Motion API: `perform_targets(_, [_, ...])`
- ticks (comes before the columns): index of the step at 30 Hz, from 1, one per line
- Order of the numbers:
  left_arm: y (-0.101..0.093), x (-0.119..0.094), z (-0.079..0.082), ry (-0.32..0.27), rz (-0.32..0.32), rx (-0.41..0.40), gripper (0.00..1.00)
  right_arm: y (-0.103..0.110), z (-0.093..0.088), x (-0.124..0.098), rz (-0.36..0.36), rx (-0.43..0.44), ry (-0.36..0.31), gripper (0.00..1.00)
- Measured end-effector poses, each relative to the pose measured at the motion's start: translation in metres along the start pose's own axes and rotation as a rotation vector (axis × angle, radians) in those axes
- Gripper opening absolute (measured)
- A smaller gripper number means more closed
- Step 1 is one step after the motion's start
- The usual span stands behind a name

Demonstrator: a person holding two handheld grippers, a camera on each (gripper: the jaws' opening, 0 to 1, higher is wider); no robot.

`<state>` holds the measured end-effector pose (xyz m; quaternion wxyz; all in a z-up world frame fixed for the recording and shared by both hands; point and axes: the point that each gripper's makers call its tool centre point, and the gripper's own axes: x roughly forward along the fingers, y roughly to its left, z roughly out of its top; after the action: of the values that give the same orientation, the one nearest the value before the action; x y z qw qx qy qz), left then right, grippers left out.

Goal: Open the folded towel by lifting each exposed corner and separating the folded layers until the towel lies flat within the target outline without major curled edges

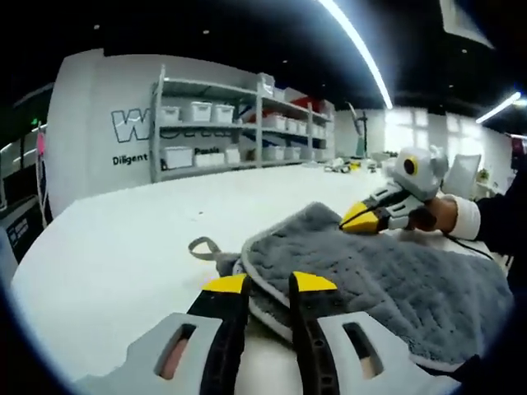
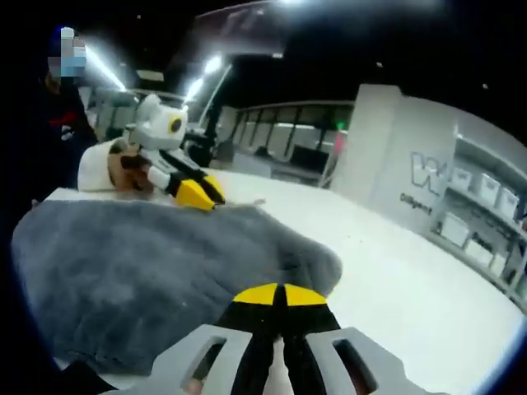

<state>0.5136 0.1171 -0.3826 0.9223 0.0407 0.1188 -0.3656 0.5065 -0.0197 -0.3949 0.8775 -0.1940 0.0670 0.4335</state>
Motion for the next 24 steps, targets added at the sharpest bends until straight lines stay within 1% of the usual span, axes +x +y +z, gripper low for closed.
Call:
perform_targets(1, [-0.003, 0.000, -0.001, 0.007, -0.020, 0.009, 0.15, 0.000, -0.002, 0.001, -0.001, -0.001, 0.009, 0.00])
perform_targets(3, [-0.006, -0.001, -0.002, 0.012, -0.032, 0.012, 0.12, 0.001, -0.003, 0.000, 0.000, 0.001, 0.013, 0.00])
perform_targets(6, [-0.006, -0.001, -0.005, 0.030, -0.018, 0.047, 0.08, 0.001, -0.004, 0.000, 0.002, 0.011, 0.014, 0.00])
perform_targets(8, [-0.005, 0.000, -0.009, 0.048, -0.011, 0.048, 0.06, 0.001, -0.005, 0.001, 0.005, 0.025, 0.012, 0.00])
perform_targets(10, [-0.003, 0.000, -0.011, 0.060, -0.004, 0.041, 0.03, 0.002, -0.007, 0.001, 0.016, 0.065, 0.009, 0.00])
perform_targets(12, [-0.002, -0.001, -0.013, 0.066, 0.004, 0.051, 0.01, 0.001, -0.007, 0.000, 0.018, 0.084, 0.006, 0.00])
perform_targets(15, [-0.002, -0.001, -0.015, 0.083, 0.013, 0.034, 0.01, 0.001, -0.007, 0.001, 0.019, 0.102, 0.005, 0.00])
perform_targets(17, [-0.002, -0.001, -0.014, 0.081, 0.015, 0.049, 0.01, 0.002, -0.007, 0.001, 0.019, 0.102, 0.005, 0.00])
perform_targets(19, [-0.001, -0.001, -0.011, 0.062, 0.023, 0.090, 0.03, 0.002, -0.005, -0.001, 0.021, 0.098, 0.006, 0.00])
perform_targets(20, [0.003, -0.002, -0.011, 0.061, 0.044, 0.112, 0.07, 0.003, -0.003, -0.002, 0.026, 0.096, -0.001, 0.00])
perform_targets(21, [0.005, -0.001, -0.011, 0.063, 0.057, 0.122, 0.13, 0.005, 0.001, -0.003, 0.039, 0.123, -0.020, 0.00])
perform_targets(23, [0.007, -0.002, -0.010, 0.057, 0.055, 0.118, 0.15, 0.009, 0.011, -0.004, 0.078, 0.186, -0.069, 0.00])
perform_targets(24, [0.007, -0.002, -0.008, 0.048, 0.053, 0.100, 0.18, 0.012, 0.014, -0.006, 0.096, 0.207, -0.084, 0.03])
